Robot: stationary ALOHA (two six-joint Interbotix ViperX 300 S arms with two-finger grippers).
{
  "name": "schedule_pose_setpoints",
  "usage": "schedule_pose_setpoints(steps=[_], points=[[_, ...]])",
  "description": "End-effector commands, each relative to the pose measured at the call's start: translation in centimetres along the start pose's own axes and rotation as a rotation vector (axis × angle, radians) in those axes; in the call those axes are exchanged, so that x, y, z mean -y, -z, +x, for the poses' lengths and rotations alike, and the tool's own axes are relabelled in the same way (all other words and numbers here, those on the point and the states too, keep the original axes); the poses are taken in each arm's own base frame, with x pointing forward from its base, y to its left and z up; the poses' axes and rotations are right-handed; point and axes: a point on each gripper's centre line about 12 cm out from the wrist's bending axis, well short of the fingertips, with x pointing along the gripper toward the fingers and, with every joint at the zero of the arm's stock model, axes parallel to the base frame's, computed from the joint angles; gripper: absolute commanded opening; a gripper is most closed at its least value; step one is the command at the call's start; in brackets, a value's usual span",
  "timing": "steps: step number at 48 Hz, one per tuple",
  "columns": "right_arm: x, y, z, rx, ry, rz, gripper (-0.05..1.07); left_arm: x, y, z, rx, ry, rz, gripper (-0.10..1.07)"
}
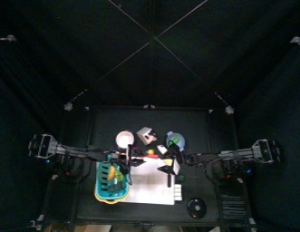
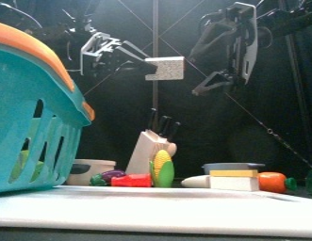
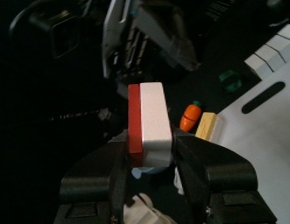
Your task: Put salmon sushi in pot
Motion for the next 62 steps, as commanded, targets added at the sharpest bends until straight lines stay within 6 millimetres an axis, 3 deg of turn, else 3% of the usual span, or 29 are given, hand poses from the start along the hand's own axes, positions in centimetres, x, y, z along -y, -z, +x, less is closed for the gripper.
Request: schedule_pose_setpoints(steps=[1,7,19,29,40,52,62], points=[[-0.3,-1.0,-0.8,0.033,-0.011,0.001,1.04,-1.8,-0.7,-1.3,0.014,-0.073,-0.079,0.53],[-0.1,-0.7,-1.0,0.025,0.001,0.002,1.04,-3.3,0.3,-3.5,-0.032,-0.149,-0.213,0.49],[1.2,-1.1,-0.8,0.034,0.036,0.015,1.04,-6.1,4.9,-8.3,-0.184,-0.317,-0.431,0.48],[2.1,-1.4,-0.7,0.043,0.064,0.031,1.04,-7.1,5.4,-10.3,-0.26,-0.257,-0.693,0.48],[2.3,-1.2,-0.3,0.03,0.071,0.026,1.04,-7.4,5.8,-10.6,-0.355,-0.101,-0.825,0.48],[2.7,-0.7,0.7,0.004,0.087,0.021,1.04,-9.2,9.5,-11.0,-0.466,-0.189,-0.928,0.48],[2.9,-0.4,1.1,-0.008,0.097,0.018,1.04,-7.9,12.1,-10.0,-0.578,-0.133,-0.978,0.48]])
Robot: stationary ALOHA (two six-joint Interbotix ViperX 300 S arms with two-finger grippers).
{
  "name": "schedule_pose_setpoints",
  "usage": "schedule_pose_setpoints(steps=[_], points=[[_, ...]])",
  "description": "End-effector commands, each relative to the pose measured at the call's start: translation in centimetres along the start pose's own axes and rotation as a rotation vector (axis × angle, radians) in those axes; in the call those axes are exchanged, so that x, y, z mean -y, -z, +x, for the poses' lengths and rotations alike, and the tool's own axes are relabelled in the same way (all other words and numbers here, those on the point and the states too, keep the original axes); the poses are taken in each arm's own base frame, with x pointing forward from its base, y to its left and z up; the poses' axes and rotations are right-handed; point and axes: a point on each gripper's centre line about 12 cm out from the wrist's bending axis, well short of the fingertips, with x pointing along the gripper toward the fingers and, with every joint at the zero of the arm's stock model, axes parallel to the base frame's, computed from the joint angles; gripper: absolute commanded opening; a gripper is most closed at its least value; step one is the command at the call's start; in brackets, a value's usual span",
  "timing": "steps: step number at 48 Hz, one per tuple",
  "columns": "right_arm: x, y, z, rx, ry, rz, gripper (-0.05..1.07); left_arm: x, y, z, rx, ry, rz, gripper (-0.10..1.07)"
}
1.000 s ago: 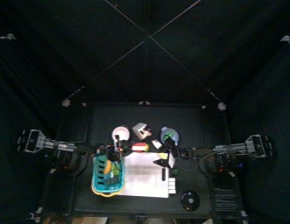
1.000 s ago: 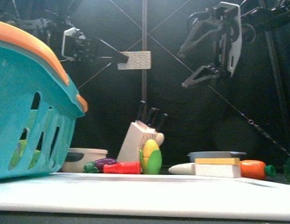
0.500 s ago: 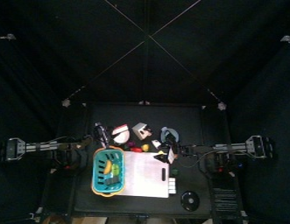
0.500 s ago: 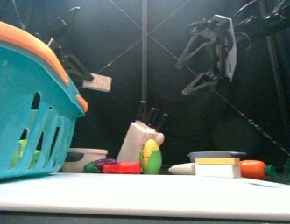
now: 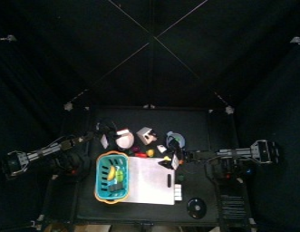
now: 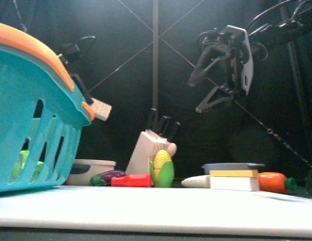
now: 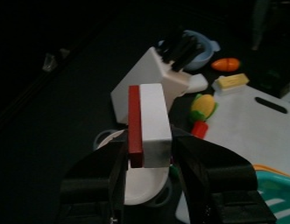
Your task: Put salmon sushi in pot
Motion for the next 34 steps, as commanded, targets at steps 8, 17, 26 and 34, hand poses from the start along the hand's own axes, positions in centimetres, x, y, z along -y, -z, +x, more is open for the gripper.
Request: schedule_pose_setpoints(steps=[8,17,26,34], points=[[-0.3,-0.9,-0.3,0.028,-0.011,0.002,1.04,-0.2,0.4,2.1,-0.08,0.019,-0.019,0.48],[-0.3,-0.9,-0.2,0.027,-0.011,0.001,1.04,-0.6,1.4,4.0,-0.154,0.022,-0.043,0.48],[-0.2,-0.8,-0.2,0.022,-0.007,0.002,1.04,-0.6,1.9,5.4,-0.214,0.042,-0.052,0.5],[-0.1,-0.6,-0.1,0.018,-0.005,0.005,1.04,-0.7,2.0,6.1,-0.239,0.053,-0.055,0.56]])
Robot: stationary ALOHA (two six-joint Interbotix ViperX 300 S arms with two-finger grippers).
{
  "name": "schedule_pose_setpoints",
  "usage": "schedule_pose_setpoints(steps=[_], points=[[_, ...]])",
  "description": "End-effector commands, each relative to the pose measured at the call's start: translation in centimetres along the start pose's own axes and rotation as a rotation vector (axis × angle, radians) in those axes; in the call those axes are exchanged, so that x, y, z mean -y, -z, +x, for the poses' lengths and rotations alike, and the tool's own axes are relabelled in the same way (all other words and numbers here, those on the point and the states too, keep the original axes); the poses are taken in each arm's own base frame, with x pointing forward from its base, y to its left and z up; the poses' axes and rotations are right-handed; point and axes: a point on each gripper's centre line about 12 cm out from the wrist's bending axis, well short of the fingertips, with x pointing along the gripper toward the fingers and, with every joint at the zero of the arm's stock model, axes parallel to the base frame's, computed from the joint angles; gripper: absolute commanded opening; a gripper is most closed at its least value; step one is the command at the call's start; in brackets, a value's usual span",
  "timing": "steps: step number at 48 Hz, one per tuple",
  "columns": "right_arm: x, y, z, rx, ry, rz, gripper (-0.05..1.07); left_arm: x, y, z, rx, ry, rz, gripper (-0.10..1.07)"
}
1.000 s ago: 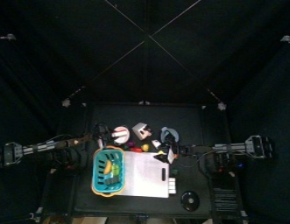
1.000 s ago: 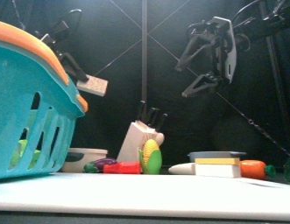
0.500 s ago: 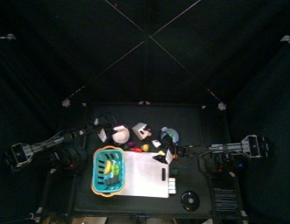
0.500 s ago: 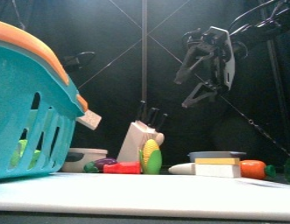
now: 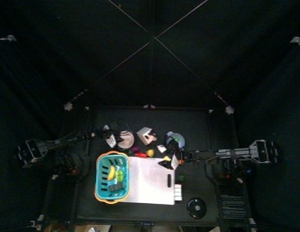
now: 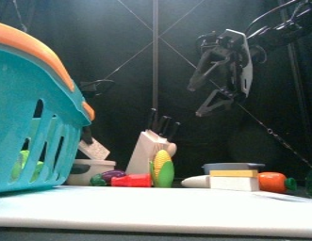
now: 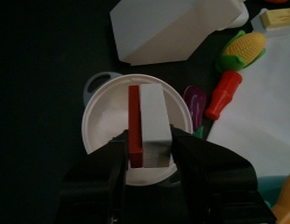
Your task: Put salmon sushi in pot
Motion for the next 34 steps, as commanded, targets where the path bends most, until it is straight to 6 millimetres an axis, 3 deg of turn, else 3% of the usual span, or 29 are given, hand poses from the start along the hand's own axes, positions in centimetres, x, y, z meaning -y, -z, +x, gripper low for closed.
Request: schedule_pose_setpoints(steps=[1,14,23,34], points=[[-0.2,-0.7,-0.3,0.023,-0.009,0.005,1.04,-0.1,-1.2,0.0,0.023,0.002,0.001,0.58],[-0.1,-0.5,0.0,0.013,-0.004,0.006,1.04,0.0,-1.6,-0.4,0.038,0.003,0.003,0.8],[-0.1,-0.5,0.0,0.014,-0.003,0.005,1.04,0.0,-1.5,-0.4,0.03,0.007,0.014,0.82],[0.0,-0.4,0.0,0.006,0.005,0.007,1.04,-0.8,-2.9,-1.2,0.103,-0.047,0.017,0.81]])
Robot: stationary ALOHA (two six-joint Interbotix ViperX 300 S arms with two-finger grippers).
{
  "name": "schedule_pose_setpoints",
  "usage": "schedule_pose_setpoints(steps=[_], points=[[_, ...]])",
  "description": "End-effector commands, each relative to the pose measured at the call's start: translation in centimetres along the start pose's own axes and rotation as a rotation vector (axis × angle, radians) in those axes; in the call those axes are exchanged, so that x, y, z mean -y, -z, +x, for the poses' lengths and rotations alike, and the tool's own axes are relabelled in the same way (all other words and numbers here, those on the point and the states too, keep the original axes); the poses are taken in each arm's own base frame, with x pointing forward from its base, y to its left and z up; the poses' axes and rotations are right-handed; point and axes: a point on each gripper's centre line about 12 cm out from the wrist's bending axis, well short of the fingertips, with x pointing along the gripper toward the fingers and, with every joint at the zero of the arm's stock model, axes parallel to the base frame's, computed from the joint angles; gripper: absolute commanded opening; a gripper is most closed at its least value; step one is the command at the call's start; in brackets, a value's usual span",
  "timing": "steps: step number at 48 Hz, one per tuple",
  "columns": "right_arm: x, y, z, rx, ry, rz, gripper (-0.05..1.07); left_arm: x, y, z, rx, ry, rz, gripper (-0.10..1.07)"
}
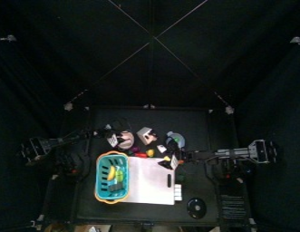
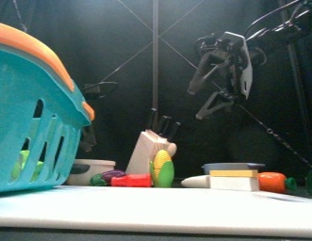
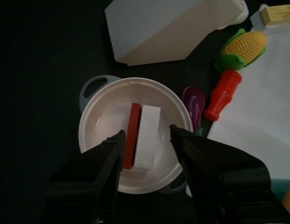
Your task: Put salmon sushi in pot
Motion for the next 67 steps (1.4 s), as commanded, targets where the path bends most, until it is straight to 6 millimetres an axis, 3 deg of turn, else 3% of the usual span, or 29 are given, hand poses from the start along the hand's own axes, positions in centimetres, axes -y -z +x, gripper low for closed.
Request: schedule_pose_setpoints(steps=[1,12,20,23,32,43,53,67], points=[[-0.1,-0.6,-0.3,0.018,-0.001,0.004,1.04,-0.6,-2.0,-1.0,0.084,-0.042,0.008,0.81],[0.0,-0.6,-0.4,0.01,0.013,0.003,1.04,-0.5,-4.2,-4.2,0.275,-0.16,0.118,0.8],[0.4,-1.2,-0.7,0.026,0.023,0.008,1.04,3.3,-4.2,-5.8,0.398,-0.217,0.588,0.8],[0.4,-1.3,-0.7,0.029,0.023,0.013,1.04,4.2,-4.3,-6.5,0.495,-0.262,0.671,0.8],[0.4,-1.4,-0.7,0.032,0.021,0.019,1.04,4.2,-4.8,-8.3,0.706,-0.353,0.511,0.8],[0.5,-1.2,-0.7,0.026,0.024,0.037,1.04,4.5,-5.2,-8.0,0.584,-0.215,0.323,0.81],[0.9,-0.4,-0.7,-0.019,0.066,0.048,1.04,6.5,-5.6,-8.8,0.513,-0.054,0.313,0.81],[1.8,0.7,-0.8,-0.092,0.14,0.083,1.04,7.0,-5.5,-10.0,0.53,0.008,0.217,0.81]])
